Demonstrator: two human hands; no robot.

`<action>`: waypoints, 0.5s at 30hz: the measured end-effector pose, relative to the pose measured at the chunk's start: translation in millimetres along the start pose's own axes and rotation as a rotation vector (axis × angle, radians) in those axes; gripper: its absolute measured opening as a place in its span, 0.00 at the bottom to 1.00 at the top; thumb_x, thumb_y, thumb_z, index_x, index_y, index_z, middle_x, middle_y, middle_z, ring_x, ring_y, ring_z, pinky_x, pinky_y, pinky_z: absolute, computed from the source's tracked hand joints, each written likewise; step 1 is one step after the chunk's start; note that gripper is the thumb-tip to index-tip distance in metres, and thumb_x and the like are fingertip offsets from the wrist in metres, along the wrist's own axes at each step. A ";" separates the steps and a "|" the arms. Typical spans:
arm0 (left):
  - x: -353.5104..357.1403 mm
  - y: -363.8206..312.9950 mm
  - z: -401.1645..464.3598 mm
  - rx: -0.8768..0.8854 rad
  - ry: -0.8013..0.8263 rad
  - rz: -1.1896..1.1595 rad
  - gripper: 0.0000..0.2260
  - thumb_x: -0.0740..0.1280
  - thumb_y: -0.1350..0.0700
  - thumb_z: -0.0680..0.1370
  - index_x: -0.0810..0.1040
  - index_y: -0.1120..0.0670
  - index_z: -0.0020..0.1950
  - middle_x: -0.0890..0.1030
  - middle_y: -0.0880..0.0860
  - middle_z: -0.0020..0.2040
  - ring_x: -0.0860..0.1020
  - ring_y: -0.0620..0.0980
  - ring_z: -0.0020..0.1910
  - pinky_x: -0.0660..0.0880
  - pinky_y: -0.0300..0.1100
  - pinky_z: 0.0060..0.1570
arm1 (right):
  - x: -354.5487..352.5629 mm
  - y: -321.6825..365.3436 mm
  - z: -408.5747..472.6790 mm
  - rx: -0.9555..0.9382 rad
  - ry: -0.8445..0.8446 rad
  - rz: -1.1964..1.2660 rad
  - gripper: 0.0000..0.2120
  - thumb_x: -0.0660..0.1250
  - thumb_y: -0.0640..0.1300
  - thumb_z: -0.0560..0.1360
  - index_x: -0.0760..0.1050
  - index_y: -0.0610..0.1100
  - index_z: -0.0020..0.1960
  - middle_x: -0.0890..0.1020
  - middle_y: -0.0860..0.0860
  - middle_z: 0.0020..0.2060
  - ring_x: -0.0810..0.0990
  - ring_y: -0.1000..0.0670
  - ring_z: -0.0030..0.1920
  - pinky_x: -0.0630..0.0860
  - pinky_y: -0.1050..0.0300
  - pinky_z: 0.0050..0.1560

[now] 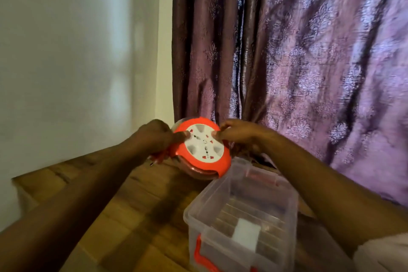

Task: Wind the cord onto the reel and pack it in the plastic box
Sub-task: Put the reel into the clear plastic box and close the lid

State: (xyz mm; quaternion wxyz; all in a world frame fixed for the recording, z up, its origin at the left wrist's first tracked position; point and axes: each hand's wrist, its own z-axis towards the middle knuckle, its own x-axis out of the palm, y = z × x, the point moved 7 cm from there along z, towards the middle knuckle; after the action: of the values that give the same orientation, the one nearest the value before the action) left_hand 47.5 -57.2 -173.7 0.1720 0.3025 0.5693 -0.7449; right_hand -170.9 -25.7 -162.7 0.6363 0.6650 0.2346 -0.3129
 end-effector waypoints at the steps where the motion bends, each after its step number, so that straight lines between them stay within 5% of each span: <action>1: 5.6 -12.8 -4.4 0.017 0.000 0.003 0.26 0.72 0.36 0.75 0.83 0.61 0.51 0.88 0.63 0.45 0.82 0.55 0.35 0.83 0.47 0.41 | -8.3 -9.1 -10.9 0.009 0.039 0.035 0.15 0.69 0.51 0.76 0.72 0.43 0.56 0.79 0.42 0.41 0.79 0.43 0.34 0.77 0.53 0.35; 5: 43.4 -46.6 -18.8 0.073 0.078 0.043 0.25 0.73 0.35 0.73 0.82 0.56 0.53 0.86 0.55 0.43 0.84 0.48 0.32 0.80 0.40 0.31 | -30.2 -47.6 -52.0 0.062 0.148 0.004 0.16 0.68 0.52 0.76 0.73 0.43 0.58 0.77 0.45 0.40 0.80 0.48 0.33 0.77 0.56 0.37; 8: 77.6 -52.7 -31.1 0.054 0.170 0.053 0.27 0.75 0.36 0.73 0.80 0.57 0.59 0.84 0.56 0.47 0.83 0.52 0.38 0.81 0.42 0.36 | -34.0 -69.3 -74.4 0.081 0.141 -0.005 0.15 0.68 0.50 0.76 0.74 0.43 0.58 0.79 0.45 0.42 0.79 0.49 0.35 0.76 0.56 0.40; 15: 123.2 -43.2 -52.5 -0.027 0.310 0.055 0.19 0.77 0.43 0.75 0.78 0.58 0.43 0.81 0.56 0.32 0.80 0.49 0.24 0.80 0.39 0.23 | -40.6 -90.7 -91.3 0.055 0.023 -0.127 0.11 0.68 0.51 0.75 0.77 0.46 0.54 0.81 0.48 0.41 0.77 0.49 0.39 0.68 0.55 0.41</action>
State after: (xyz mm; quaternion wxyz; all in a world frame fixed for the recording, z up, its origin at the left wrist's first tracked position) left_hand -58.5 16.4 -230.0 0.1064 0.4269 0.5904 -0.6767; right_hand -252.7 75.7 -197.6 0.5939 0.6695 0.2750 -0.3514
